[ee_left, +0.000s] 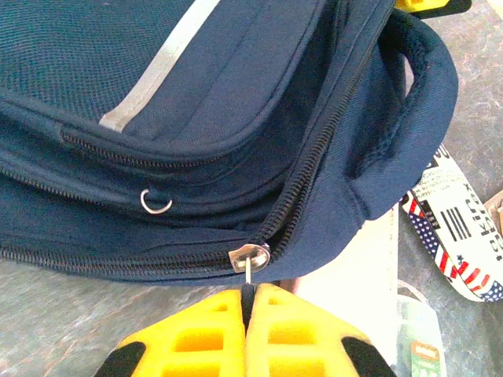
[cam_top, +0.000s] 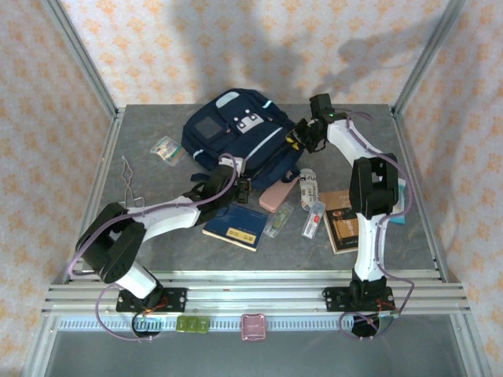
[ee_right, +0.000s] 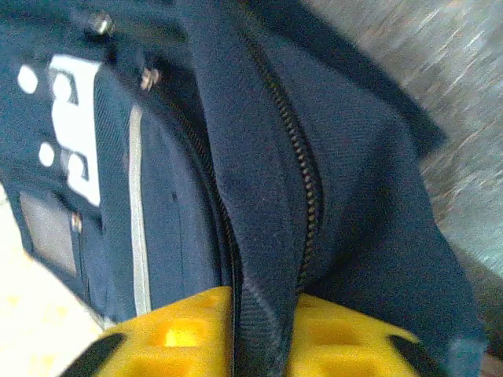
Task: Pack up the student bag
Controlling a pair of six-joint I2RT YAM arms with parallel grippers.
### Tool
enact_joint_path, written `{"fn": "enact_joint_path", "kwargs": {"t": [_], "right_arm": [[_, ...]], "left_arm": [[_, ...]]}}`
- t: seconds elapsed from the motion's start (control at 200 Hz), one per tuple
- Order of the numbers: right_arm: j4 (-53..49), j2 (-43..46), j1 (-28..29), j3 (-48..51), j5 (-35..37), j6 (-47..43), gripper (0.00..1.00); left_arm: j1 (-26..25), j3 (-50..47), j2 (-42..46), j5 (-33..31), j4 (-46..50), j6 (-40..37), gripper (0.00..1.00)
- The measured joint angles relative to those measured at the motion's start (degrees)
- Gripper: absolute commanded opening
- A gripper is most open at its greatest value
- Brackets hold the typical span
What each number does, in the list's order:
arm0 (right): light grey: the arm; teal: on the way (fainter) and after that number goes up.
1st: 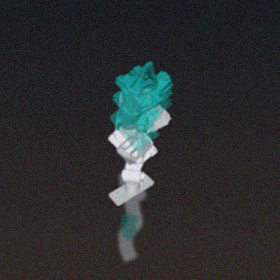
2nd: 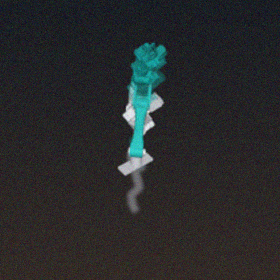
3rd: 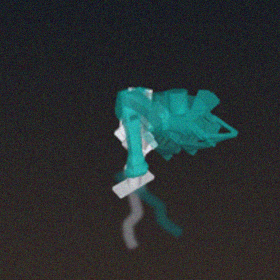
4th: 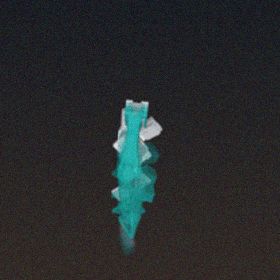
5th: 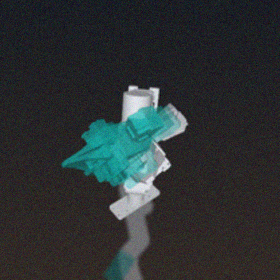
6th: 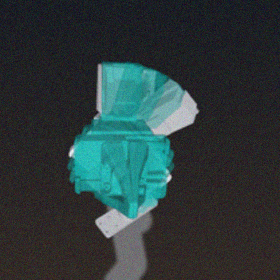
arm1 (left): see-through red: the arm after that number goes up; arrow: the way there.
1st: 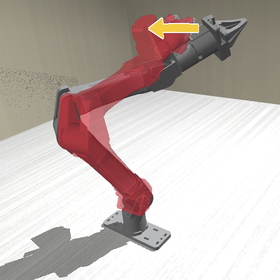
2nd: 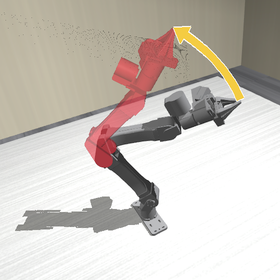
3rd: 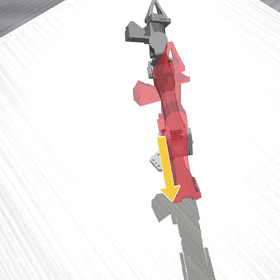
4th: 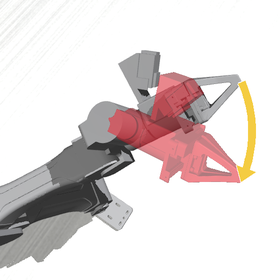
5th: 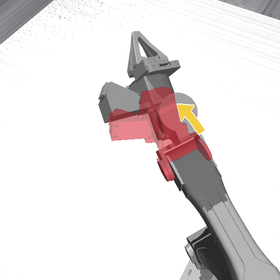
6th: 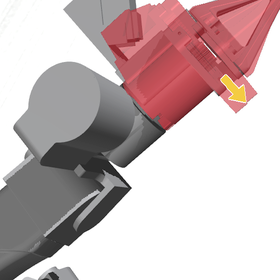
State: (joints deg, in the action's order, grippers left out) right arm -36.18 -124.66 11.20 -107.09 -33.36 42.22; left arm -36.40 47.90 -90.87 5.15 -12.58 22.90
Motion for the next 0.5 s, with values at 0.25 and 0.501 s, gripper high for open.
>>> {"fn": "enact_joint_path", "kwargs": {"t": [0.25,0.501], "right_arm": [[-0.22,3.78,-1.53,1.07,6.38,-3.82,0.48],[6.80,23.74,0.44,21.49,0.44,-0.87,0.49]], "left_arm": [[-0.39,4.09,-4.94,1.75,-0.57,0.00,0.00],[-0.39,4.35,-4.94,2.01,-0.61,-0.04,0.00]]}}
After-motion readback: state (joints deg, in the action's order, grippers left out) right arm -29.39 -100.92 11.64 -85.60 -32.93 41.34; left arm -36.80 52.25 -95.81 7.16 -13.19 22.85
